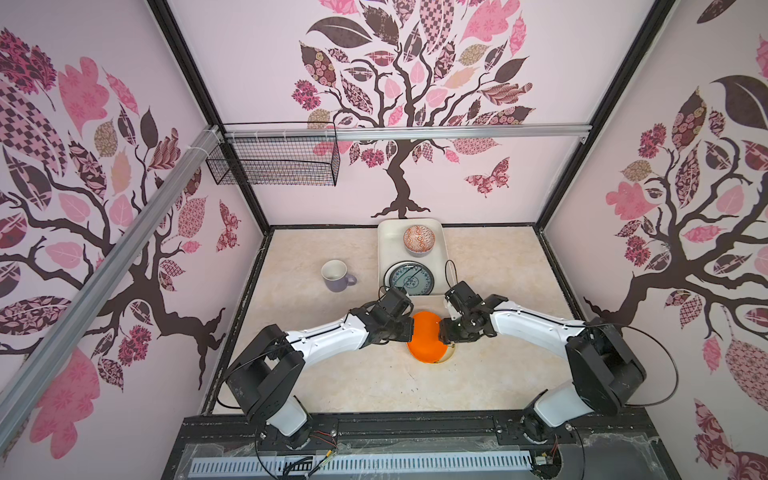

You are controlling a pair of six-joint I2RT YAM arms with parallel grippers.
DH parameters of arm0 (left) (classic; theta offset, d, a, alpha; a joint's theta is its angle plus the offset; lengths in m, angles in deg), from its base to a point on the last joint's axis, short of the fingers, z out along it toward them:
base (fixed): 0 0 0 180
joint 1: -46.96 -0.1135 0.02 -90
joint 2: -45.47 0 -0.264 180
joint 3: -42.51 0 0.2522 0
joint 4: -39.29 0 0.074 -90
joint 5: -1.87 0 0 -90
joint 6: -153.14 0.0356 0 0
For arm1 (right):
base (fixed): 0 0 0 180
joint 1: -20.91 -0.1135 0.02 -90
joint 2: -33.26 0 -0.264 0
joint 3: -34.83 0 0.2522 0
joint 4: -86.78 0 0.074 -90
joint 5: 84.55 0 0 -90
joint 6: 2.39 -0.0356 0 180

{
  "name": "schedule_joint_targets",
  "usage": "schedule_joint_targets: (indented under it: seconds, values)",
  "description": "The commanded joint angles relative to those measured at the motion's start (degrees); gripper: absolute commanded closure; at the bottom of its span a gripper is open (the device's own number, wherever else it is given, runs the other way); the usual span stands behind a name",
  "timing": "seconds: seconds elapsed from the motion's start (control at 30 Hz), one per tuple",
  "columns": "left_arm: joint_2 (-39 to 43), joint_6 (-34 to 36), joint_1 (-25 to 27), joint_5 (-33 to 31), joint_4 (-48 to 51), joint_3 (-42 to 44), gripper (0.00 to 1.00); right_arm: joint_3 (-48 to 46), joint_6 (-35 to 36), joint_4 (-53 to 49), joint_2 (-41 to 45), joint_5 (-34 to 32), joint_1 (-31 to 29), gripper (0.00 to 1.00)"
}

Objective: Place the mixed dishes into the plastic bin
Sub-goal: 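Tilt the orange plate up off the cream plate with both grippers, then carry the orange plate into the cream bin with the left gripper while the right withdraws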

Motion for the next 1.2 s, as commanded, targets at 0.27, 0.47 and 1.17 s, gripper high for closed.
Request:
schedule_joint_targets:
  seconds: [0.27,0.47,1.17]
  values:
    - [7.43,4.16,-1.39,-2.61,11.86,-9.59,0.99,4.48,0.71,-5.70,10.09,-4.44,-0.31,0.34]
    - [7.52,5.08,-8.56,0.76,13.15,-16.17,0.96,5.51,1.25,-6.88,13.51,-6.47,-0.04,0.33]
    - [-20.97,-0.58,-24.20,12.99,6.16,-35.38,0.95,1.82,3.36,-2.66,16.81,-3.69,7.16,0.29]
